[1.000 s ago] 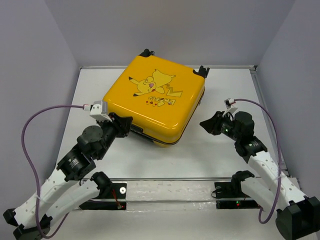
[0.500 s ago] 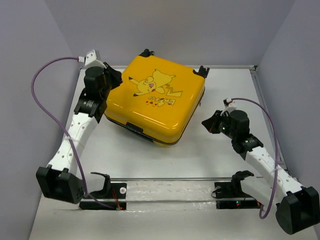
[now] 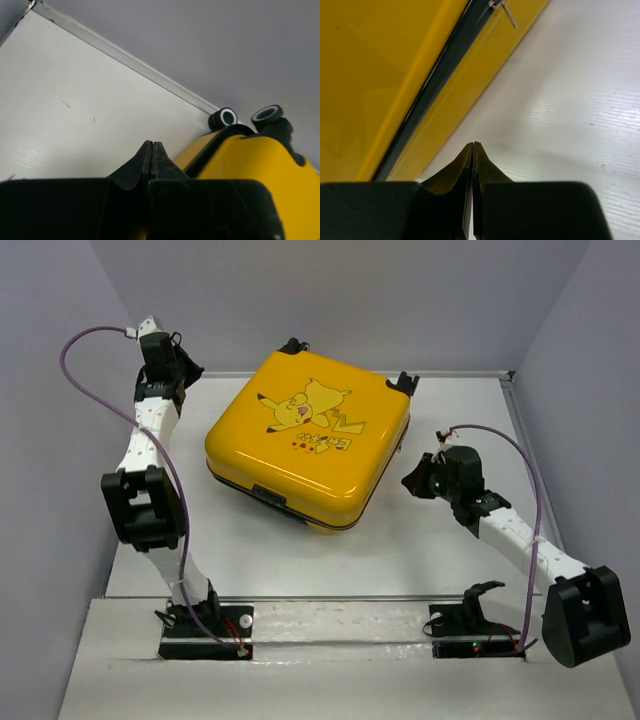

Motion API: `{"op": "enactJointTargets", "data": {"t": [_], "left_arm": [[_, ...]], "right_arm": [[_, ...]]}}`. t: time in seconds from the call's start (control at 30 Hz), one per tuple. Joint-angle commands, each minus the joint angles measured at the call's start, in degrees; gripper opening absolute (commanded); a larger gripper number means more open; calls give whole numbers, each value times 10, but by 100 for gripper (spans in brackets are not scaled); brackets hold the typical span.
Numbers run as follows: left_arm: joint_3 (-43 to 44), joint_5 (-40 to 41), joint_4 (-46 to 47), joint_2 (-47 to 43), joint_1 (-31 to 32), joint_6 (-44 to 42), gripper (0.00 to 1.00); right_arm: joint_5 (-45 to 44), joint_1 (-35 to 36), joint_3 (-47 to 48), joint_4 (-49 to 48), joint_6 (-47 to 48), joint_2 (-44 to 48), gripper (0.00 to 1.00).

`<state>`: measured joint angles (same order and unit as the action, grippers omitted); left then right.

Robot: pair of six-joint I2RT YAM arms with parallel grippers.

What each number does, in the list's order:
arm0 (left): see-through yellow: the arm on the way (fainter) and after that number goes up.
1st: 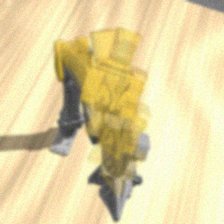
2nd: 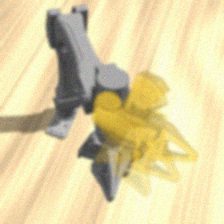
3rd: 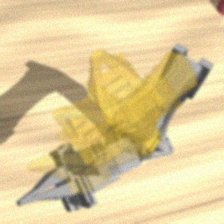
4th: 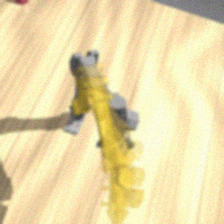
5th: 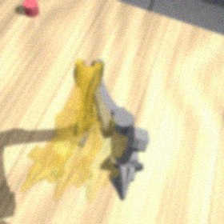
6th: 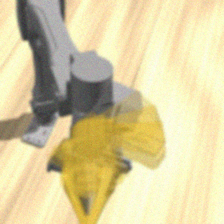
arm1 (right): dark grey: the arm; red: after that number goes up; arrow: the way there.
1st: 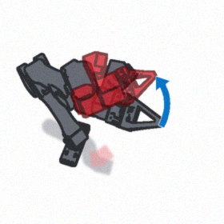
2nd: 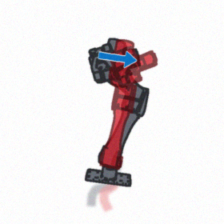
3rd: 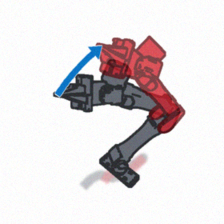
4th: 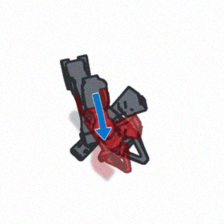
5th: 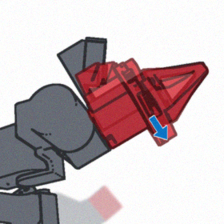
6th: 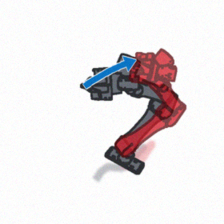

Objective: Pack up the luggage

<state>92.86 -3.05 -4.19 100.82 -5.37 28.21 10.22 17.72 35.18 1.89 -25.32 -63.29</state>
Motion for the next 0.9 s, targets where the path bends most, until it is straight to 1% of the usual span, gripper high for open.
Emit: {"op": "enactJointTargets", "data": {"t": [0.0, 0.07, 0.1, 0.17, 0.27, 0.4, 0.5, 0.53, 0.57, 0.6, 0.63, 0.7, 0.73, 0.77, 0.8, 0.87], "left_arm": [[98, -64, -36, 106, -21, -35, 6], [149, -80, -61, 141, -22, -39, 6], [159, -97, -61, 169, -23, -40, 6], [184, -123, -72, 196, -22, -38, 6], [165, -147, -54, 219, -20, -29, 6], [110, -172, -25, 214, -11, -32, 6], [31, -182, 15, 184, 9, -26, 6], [-28, -198, 35, 172, 14, -15, 6], [-53, -202, 75, 161, 16, -4, 6], [-80, -205, 91, 138, 17, 21, 6], [-127, -208, 113, 126, 20, 31, 6], [-171, -202, 128, 83, 22, 50, 6], [-210, -199, 132, 68, 25, 53, 6], [-227, -188, 136, 52, 26, 55, 6], [-245, -181, 139, 16, 26, 60, 6], [-289, -163, 152, -15, 26, 66, 6]], "right_arm": [[-18, 4, 54, -52, 1, -33, 7], [-19, 4, 60, -65, -1, -51, 7], [-16, 4, 67, -71, -3, -70, 7], [-15, 4, 74, -82, -5, -100, 7], [-11, 4, 90, -90, -5, -135, 7], [14, 4, 115, -111, 0, -165, 7], [19, 4, 149, -114, 9, -200, 7], [23, 4, 158, -118, 15, -217, 7], [26, 4, 178, -119, 17, -227, 7], [35, 4, 189, -118, 23, -236, 7], [40, 4, 200, -120, 26, -256, 7], [51, 4, 233, -120, 29, -275, 7], [53, 4, 243, -121, 36, -283, 7], [56, 4, 254, -120, 40, -291, 7], [64, 4, 271, -119, 41, -304, 7], [70, 4, 287, -116, 42, -315, 7]]}}
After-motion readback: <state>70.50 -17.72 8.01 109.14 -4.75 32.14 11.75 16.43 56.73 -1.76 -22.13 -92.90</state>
